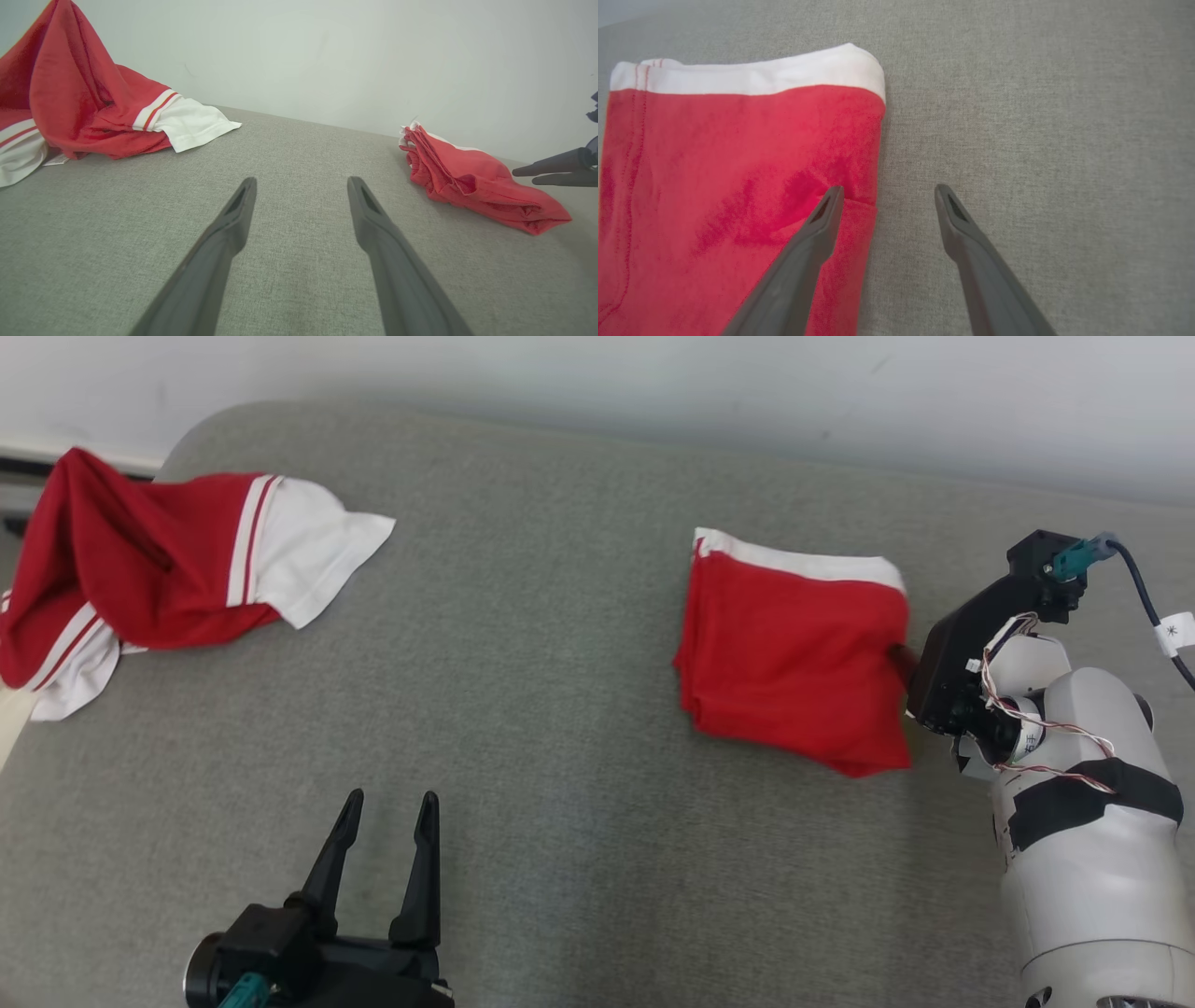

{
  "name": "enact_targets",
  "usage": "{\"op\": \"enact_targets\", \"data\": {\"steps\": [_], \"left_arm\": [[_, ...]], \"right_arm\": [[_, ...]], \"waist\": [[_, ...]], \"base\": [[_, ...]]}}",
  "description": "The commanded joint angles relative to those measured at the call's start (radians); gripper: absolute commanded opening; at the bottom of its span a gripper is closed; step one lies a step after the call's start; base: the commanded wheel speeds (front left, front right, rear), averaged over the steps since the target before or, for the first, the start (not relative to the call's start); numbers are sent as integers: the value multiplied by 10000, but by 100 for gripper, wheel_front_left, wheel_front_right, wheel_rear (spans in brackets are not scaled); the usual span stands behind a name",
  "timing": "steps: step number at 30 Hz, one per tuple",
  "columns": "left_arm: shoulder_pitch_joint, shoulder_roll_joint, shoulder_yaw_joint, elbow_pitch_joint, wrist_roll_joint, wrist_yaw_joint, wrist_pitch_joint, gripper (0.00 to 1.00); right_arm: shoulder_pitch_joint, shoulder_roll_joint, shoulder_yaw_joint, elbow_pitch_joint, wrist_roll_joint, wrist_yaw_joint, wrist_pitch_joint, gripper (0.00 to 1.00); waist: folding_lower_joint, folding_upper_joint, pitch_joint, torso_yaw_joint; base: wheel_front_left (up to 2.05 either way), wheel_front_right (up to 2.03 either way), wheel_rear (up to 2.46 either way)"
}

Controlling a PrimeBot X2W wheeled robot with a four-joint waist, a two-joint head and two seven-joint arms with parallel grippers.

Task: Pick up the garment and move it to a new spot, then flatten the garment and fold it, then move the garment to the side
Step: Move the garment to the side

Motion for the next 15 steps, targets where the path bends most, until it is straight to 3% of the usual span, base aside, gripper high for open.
{"op": "enact_targets", "data": {"steps": [1, 8, 9, 10, 11, 12, 15], "left_arm": [[-249, -17, -77, -21, -164, 20, -32, 100], [-398, -17, -130, 94, -184, 20, -32, 100], [-396, -17, -108, 115, -174, 20, -32, 100], [-372, -14, -83, 129, -161, 20, -32, 100], [-348, -16, -44, 140, -136, 20, -32, 100], [-340, -16, -27, 142, -107, 20, -32, 100], [-327, -13, 77, 154, -2, 20, -33, 100]], "right_arm": [[-200, -26, -169, 280, -163, -18, -142, 100], [-410, 52, -401, 2005, -690, -17, -615, 100], [-466, 62, -393, 2228, -775, -15, -665, 85], [-488, 74, -354, 2403, -881, -6, -691, 43], [-516, 86, -291, 2547, -942, -1, -759, 25], [-560, 82, -283, 2632, -1009, -3, -809, 0], [-609, 8, -325, 2679, -1277, -20, -1019, 0]], "waist": [[-3, -2, 627, 618], [-3, -2, 759, 711], [-3, -2, 740, 684], [-3, -2, 716, 644], [-3, -2, 683, 582], [-3, -2, 660, 520], [-3, -2, 555, 258]], "base": [[0, 0, 0], [0, 0, 0], [0, 0, 0], [0, 0, 0], [0, 0, 0], [0, 0, 0], [0, 0, 0]]}}
